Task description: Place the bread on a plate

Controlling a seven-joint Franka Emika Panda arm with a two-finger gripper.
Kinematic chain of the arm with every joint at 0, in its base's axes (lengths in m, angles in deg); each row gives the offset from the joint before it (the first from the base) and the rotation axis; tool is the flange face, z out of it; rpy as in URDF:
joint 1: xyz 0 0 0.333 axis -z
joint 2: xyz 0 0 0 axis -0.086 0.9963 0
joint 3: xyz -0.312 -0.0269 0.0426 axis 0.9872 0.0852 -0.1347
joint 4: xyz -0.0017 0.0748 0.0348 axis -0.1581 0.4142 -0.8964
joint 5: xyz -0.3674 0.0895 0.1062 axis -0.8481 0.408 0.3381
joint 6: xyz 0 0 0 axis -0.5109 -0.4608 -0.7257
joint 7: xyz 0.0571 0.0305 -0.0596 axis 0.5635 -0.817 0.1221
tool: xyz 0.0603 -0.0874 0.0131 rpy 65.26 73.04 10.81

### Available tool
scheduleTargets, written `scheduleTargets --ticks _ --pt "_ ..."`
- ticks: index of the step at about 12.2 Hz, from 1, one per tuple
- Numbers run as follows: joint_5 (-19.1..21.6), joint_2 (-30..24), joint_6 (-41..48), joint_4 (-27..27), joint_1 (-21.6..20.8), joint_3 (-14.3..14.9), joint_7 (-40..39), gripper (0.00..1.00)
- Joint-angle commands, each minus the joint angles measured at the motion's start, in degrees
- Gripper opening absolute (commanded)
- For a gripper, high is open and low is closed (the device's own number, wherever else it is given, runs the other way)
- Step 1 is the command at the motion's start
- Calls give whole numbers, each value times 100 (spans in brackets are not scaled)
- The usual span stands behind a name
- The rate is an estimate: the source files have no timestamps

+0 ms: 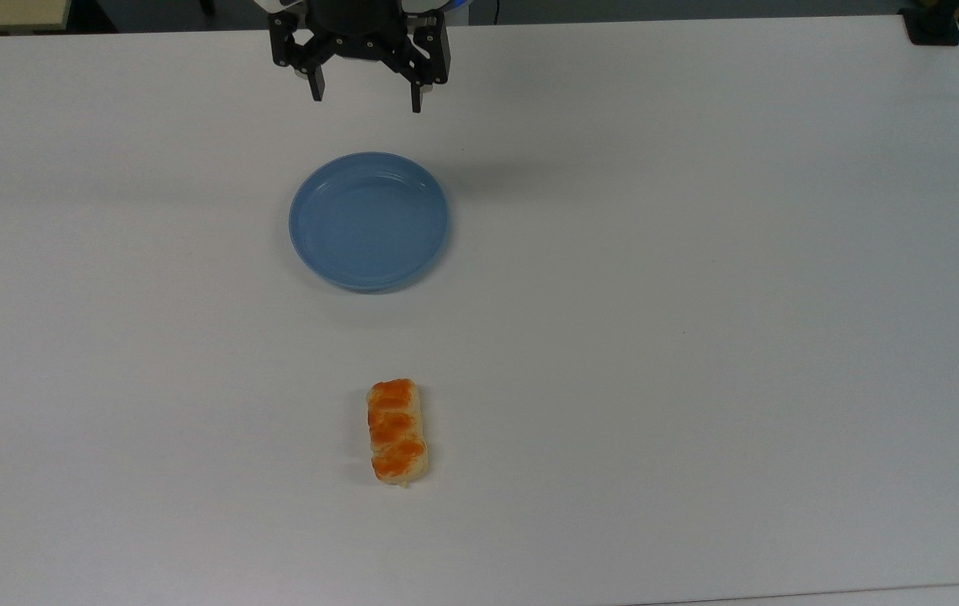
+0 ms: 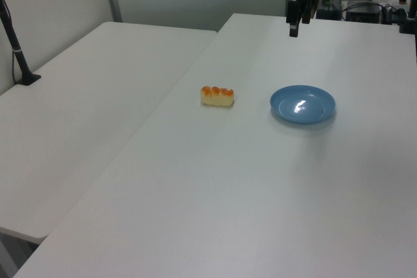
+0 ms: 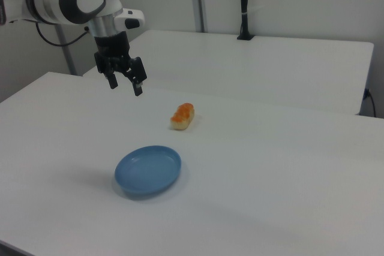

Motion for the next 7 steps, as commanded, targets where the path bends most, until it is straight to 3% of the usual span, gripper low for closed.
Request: scheduleTargets --ticks 1,7 --pt "0 -27 -40 -31 38 -1 213 100" --pt "35 70 -32 -103 38 -1 223 100"
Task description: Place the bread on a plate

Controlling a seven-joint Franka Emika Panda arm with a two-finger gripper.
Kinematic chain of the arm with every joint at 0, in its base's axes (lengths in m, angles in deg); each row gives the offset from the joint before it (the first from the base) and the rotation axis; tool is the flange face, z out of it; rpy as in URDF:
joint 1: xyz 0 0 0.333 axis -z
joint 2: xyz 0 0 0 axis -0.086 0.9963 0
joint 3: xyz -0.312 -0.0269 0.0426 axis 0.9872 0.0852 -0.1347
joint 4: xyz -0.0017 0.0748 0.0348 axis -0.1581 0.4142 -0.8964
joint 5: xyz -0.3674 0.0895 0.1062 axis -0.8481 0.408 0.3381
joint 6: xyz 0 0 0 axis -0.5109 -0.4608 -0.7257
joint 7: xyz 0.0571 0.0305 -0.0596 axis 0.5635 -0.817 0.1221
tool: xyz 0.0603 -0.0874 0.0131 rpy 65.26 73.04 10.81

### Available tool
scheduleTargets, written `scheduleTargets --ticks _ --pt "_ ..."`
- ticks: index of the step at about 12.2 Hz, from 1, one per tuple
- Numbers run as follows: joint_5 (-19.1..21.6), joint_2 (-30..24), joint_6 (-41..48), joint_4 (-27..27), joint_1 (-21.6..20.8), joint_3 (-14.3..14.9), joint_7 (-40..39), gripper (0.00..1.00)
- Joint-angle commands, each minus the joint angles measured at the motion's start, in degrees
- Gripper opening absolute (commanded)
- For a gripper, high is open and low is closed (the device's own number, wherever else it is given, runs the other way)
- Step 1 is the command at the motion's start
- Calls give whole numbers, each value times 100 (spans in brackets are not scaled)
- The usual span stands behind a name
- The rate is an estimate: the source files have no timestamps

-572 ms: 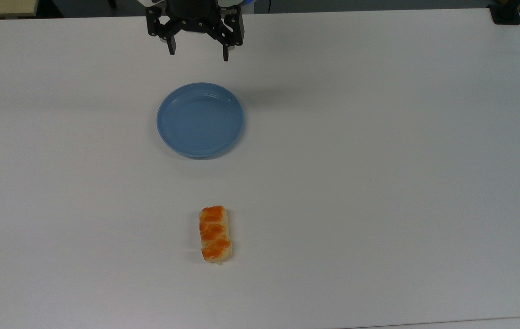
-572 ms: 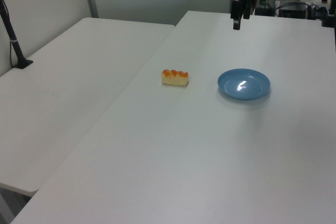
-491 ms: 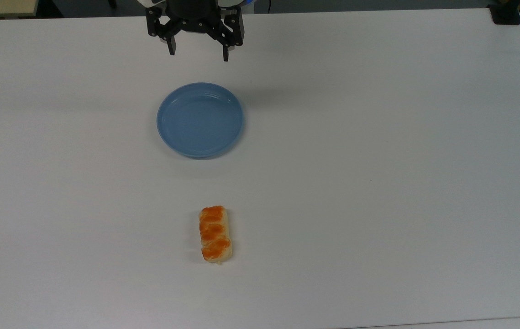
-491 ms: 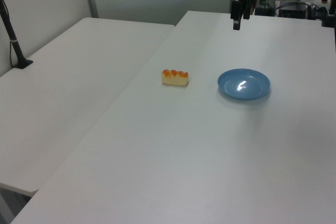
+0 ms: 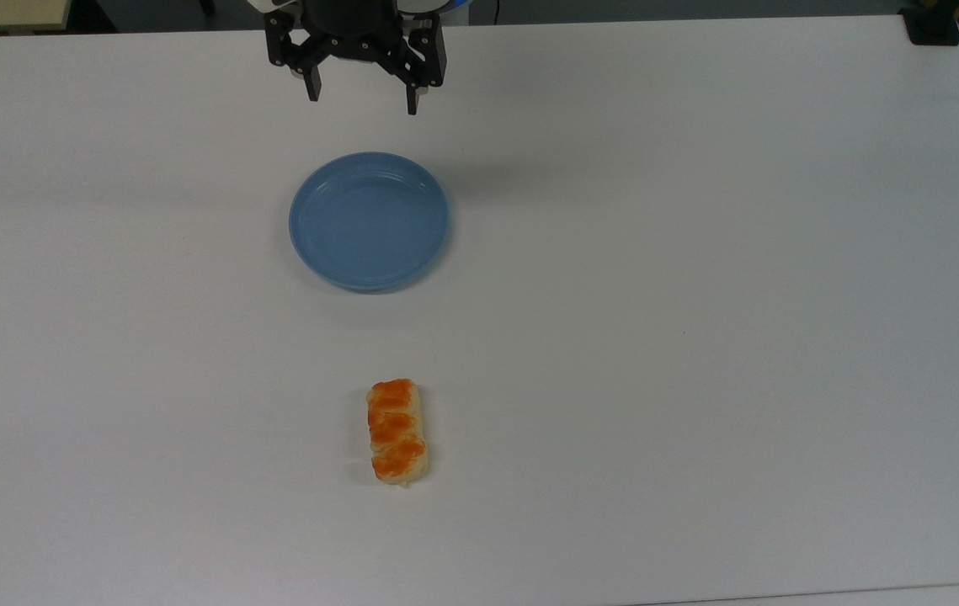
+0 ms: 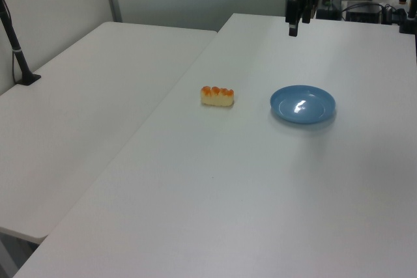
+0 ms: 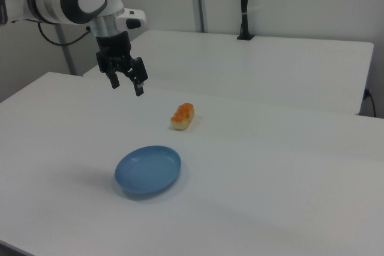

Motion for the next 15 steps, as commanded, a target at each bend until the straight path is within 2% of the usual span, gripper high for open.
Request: scheduleTargets --ticks 1,15 --pt "53 48 -27 -74 17 -16 103 100" --pt "53 57 -36 -100 123 -16 103 100"
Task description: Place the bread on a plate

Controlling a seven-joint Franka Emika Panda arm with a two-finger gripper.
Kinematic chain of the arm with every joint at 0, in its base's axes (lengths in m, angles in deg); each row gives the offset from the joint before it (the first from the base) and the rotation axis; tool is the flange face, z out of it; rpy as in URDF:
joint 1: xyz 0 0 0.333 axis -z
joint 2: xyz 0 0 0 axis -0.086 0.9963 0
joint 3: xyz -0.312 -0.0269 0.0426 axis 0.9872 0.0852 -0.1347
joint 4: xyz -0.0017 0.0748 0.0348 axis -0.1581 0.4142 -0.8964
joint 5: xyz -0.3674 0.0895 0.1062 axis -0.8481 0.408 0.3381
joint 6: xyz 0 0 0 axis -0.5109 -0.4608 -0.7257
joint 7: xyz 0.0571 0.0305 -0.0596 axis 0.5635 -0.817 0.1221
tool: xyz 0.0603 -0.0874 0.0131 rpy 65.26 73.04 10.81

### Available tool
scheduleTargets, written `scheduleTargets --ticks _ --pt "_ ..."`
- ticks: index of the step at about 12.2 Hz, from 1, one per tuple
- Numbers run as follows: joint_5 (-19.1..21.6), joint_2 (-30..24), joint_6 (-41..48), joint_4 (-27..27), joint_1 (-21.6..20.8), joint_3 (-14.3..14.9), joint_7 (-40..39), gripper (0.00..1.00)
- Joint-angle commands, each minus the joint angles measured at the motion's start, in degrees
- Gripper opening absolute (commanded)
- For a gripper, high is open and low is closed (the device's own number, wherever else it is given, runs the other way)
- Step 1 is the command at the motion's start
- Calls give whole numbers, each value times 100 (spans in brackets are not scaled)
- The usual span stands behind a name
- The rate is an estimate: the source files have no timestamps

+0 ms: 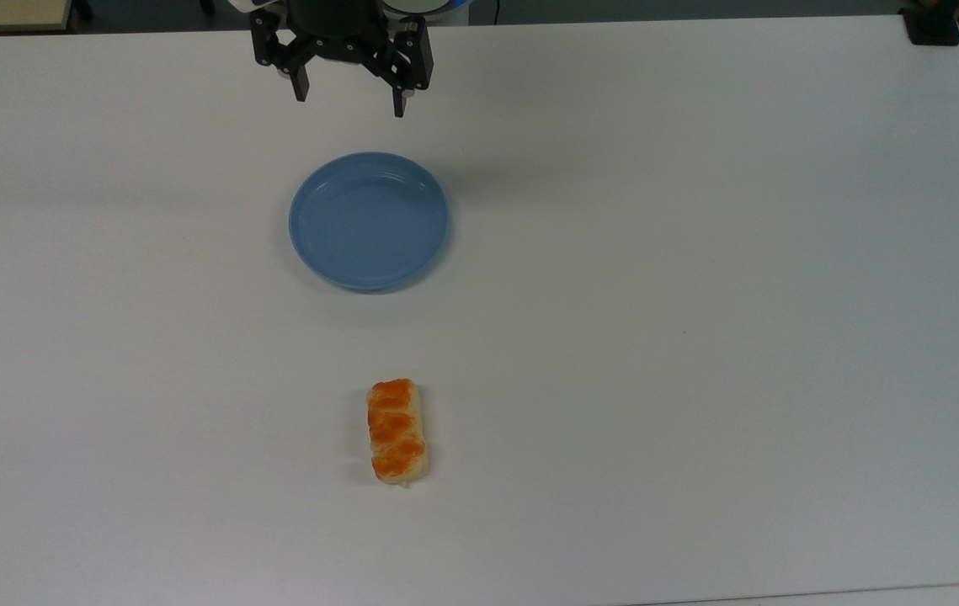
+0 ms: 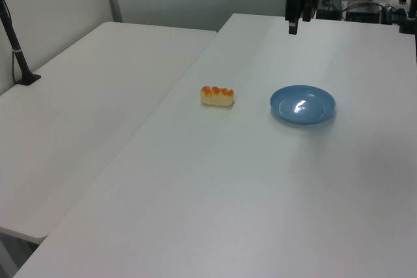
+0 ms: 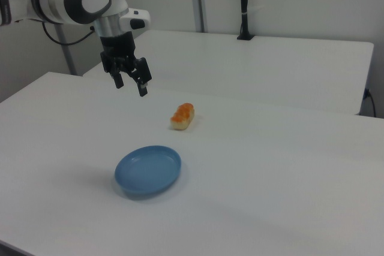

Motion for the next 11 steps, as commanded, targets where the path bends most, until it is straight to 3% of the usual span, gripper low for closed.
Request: scheduleTargets --ticks 1,11 --pt "49 26 -34 -57 12 -10 65 100" --pt "84 158 -384 -48 -15 -19 64 100"
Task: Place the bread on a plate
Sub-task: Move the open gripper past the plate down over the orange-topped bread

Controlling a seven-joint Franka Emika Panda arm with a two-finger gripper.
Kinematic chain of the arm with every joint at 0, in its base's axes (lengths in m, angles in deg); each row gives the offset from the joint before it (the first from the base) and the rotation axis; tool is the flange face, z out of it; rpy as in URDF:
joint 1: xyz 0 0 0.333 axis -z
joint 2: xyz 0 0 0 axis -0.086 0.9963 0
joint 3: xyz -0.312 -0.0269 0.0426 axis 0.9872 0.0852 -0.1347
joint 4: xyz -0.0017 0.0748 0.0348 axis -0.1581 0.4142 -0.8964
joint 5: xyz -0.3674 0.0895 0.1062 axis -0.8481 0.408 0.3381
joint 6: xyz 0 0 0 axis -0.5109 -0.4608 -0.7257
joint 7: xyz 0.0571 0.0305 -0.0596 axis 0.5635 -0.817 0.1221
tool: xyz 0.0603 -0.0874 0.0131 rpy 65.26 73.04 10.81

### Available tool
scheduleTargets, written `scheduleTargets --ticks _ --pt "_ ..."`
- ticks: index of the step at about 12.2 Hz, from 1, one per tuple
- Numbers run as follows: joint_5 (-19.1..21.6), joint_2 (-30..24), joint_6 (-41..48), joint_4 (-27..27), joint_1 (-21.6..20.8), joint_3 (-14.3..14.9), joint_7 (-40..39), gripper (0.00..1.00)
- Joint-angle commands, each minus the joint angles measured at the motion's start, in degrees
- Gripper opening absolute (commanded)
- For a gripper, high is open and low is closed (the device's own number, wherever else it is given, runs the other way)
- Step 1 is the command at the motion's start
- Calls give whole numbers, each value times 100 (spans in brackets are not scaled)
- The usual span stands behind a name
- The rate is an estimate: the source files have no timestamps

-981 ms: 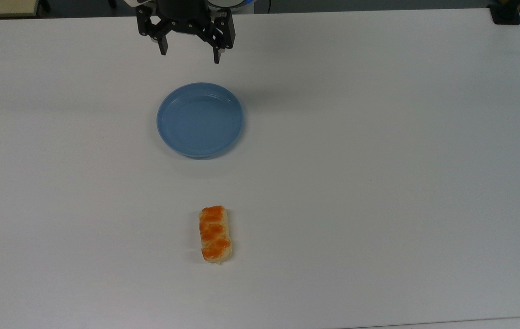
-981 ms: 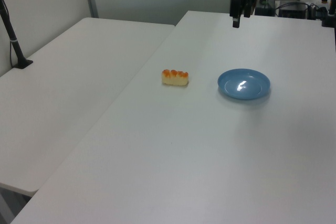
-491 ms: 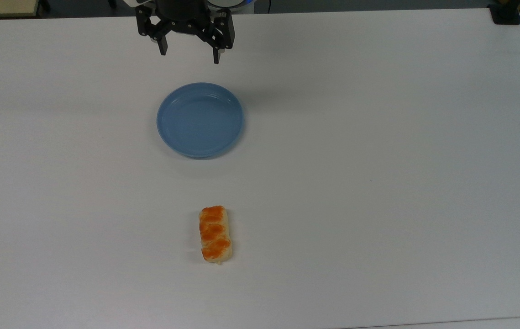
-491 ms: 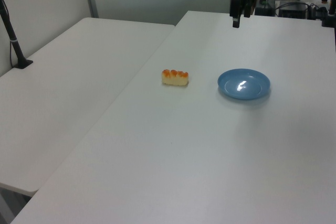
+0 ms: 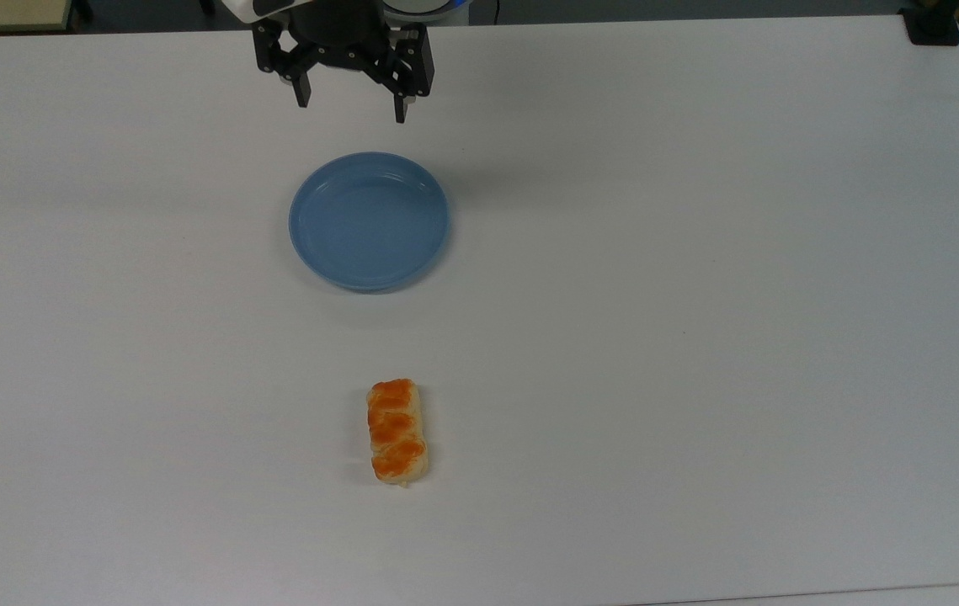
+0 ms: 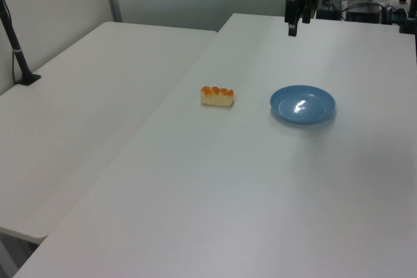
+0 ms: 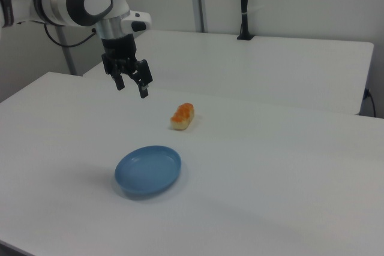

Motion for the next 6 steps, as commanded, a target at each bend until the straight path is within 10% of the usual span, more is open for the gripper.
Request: scheduleTargets --ticks 1,6 --pt "125 101 -462 -40 -14 -13 65 100" --pt "530 627 -701 -486 136 -4 -560 100"
